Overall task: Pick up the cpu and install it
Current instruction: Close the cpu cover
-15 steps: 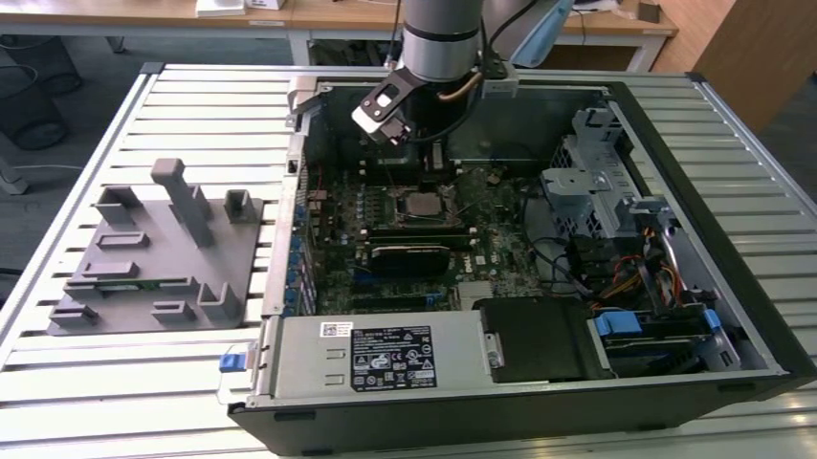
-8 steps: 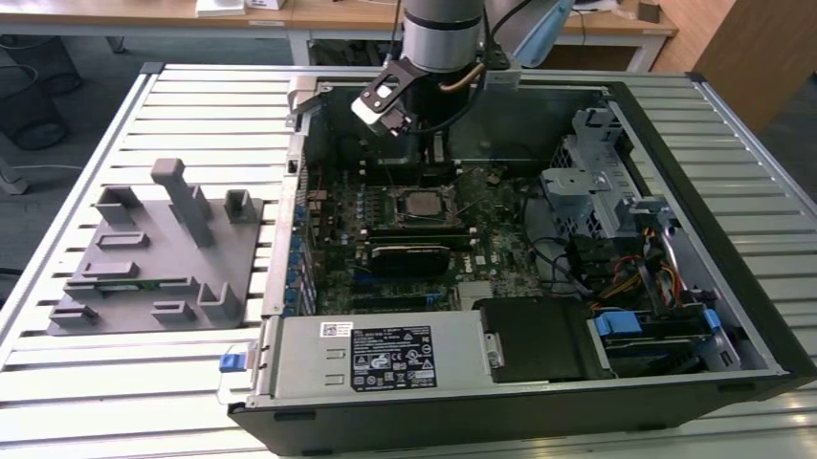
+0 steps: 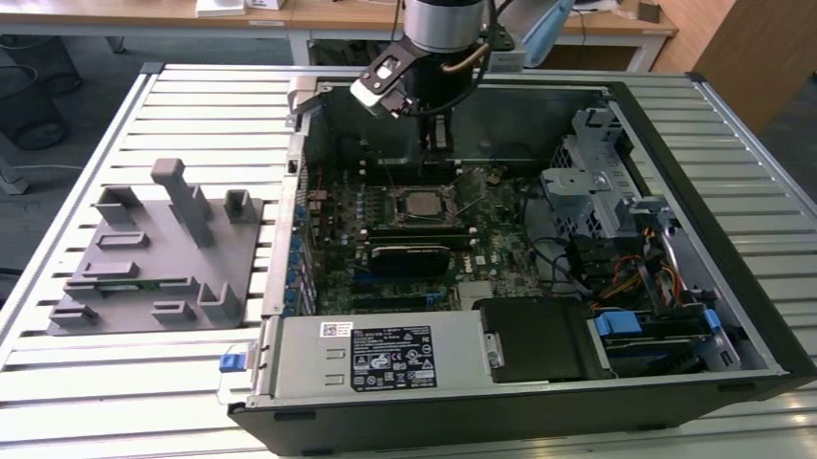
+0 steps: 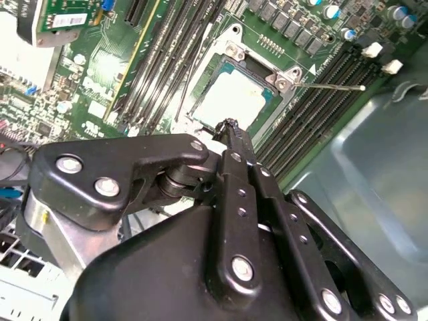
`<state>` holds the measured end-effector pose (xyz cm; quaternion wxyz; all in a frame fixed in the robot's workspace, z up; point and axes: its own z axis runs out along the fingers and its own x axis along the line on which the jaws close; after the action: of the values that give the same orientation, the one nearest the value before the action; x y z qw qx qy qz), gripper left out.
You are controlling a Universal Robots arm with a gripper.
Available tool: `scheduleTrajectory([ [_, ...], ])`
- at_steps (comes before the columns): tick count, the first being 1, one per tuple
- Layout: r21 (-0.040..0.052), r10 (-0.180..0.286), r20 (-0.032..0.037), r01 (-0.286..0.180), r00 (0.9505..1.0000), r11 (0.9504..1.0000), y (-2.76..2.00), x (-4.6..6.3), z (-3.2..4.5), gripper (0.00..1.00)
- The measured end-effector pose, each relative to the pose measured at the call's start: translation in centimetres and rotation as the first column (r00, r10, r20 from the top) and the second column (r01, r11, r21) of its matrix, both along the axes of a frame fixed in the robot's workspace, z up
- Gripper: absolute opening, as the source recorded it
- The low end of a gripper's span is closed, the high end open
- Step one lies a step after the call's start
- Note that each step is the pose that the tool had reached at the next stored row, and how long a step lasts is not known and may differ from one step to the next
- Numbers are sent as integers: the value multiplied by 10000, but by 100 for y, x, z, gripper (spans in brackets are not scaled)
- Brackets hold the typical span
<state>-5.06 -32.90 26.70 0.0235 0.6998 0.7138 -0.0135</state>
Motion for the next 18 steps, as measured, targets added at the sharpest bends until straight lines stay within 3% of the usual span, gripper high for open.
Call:
scheduleTrajectory([
  [6, -26, 0, 0, 0, 10000, 10000, -6, 0, 37, 11],
  [12, -25, 1, -8, -1, 10000, 10000, -114, 5, 37, 11],
  [18, -24, 0, -76, -1, 10000, 10000, -127, 136, 36, 11],
])
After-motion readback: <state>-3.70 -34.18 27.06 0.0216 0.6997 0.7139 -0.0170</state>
